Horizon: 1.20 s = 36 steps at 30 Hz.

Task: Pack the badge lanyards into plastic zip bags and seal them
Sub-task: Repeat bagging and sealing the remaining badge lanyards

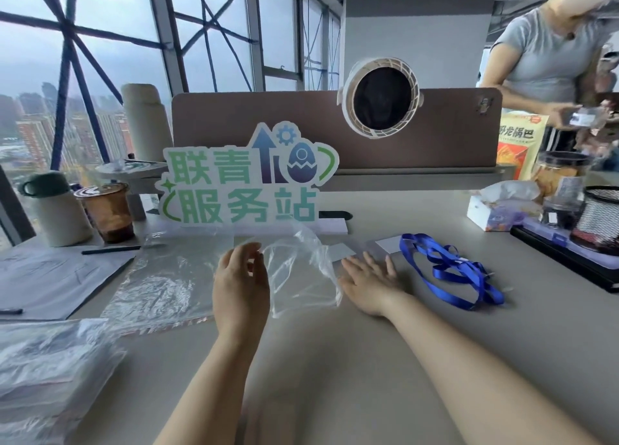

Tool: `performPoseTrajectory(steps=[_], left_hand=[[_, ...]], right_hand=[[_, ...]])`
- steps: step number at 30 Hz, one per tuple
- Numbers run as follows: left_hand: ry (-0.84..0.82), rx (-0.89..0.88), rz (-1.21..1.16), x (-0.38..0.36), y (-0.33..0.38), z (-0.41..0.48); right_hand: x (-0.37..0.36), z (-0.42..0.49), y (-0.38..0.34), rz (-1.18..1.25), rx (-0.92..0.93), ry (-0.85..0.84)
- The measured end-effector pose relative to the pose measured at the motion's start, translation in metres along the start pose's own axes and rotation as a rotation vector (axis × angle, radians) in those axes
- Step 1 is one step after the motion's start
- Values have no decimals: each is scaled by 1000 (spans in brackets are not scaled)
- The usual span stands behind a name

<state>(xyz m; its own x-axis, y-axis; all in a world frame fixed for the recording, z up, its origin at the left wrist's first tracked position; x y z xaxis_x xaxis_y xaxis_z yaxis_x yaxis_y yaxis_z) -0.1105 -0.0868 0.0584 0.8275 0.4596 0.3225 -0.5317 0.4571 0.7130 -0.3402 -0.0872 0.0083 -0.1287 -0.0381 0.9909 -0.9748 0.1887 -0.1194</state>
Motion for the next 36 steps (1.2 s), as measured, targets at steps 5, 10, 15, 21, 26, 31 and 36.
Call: performPoseTrajectory(steps=[5,10,15,21,26,31,36], left_hand=[[-66,-45,24,-2,5,0],[-99,-507,234,-8,50,-33],[-685,-619,229,-49,80,-91],[-893,-639,360,-70,69,-118],[-831,-592,393,-70,61,-112],[-849,-505,415,-72,60,-103],[-885,-410,466,-72,69,-98]], right_hand=[[-1,-56,19,31,23,-2],[-5,-131,37,55,51,-6],[1,-169,55,126,57,97],[21,-157,115,501,-222,613],[26,-139,183,236,-680,521],[27,-118,186,214,-642,487],[29,-111,191,193,-687,482]])
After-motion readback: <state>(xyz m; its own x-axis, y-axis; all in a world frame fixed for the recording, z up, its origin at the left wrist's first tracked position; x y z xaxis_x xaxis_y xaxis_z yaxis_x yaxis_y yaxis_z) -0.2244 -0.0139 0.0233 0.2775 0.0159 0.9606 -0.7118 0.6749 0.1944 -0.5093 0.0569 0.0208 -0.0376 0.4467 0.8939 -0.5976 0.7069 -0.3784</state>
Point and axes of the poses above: each hand's wrist, its own z-axis towards the middle knuckle, its own x-axis out of the back of the hand, y = z × x, the point moved 4 cm from there along z, towards the middle knuckle
